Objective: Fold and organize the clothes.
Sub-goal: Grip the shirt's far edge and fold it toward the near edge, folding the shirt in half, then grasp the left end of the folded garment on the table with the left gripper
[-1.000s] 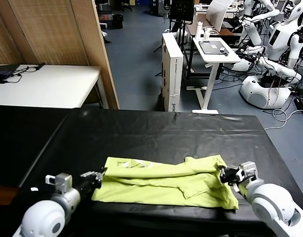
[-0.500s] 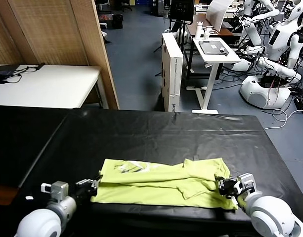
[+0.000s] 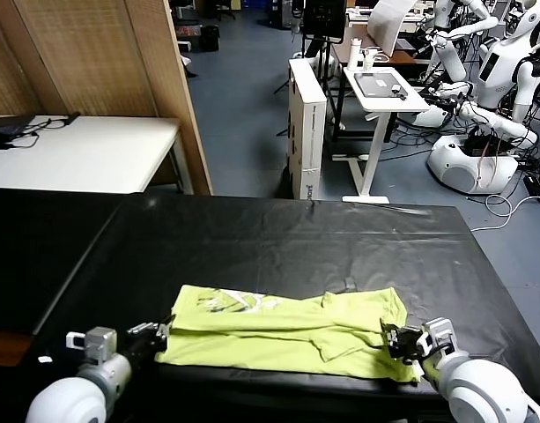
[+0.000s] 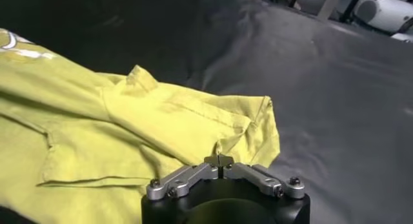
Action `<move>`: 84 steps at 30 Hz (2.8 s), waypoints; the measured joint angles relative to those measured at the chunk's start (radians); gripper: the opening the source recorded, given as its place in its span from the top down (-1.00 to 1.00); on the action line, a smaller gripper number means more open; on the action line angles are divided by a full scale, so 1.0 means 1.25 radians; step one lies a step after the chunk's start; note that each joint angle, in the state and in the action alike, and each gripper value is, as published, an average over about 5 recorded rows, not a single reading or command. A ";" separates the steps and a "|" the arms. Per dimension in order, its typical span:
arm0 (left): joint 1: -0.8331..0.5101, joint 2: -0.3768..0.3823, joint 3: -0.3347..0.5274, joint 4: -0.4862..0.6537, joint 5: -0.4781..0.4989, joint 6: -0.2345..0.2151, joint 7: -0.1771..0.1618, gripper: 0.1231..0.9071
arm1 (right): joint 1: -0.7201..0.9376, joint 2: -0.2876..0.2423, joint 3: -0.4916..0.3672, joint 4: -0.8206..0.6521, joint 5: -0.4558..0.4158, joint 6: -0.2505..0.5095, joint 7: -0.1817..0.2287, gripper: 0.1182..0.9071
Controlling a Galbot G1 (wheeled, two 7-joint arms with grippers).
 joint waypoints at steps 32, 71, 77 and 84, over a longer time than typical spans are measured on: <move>-0.209 -0.044 0.069 0.151 -0.003 -0.036 -0.011 -1.00 | 0.185 0.201 0.015 -0.209 -0.074 0.030 -0.036 -1.00; -0.221 -0.068 0.093 0.211 0.008 -0.087 0.037 0.94 | 0.192 0.259 -0.002 -0.259 -0.111 0.074 -0.048 0.95; -0.216 -0.064 0.079 0.211 0.006 -0.090 0.037 0.94 | 0.193 0.270 0.000 -0.265 -0.111 0.103 -0.033 0.94; -0.209 -0.063 0.067 0.205 0.005 -0.090 0.037 0.94 | 0.195 0.289 0.002 -0.275 -0.111 0.125 -0.013 0.94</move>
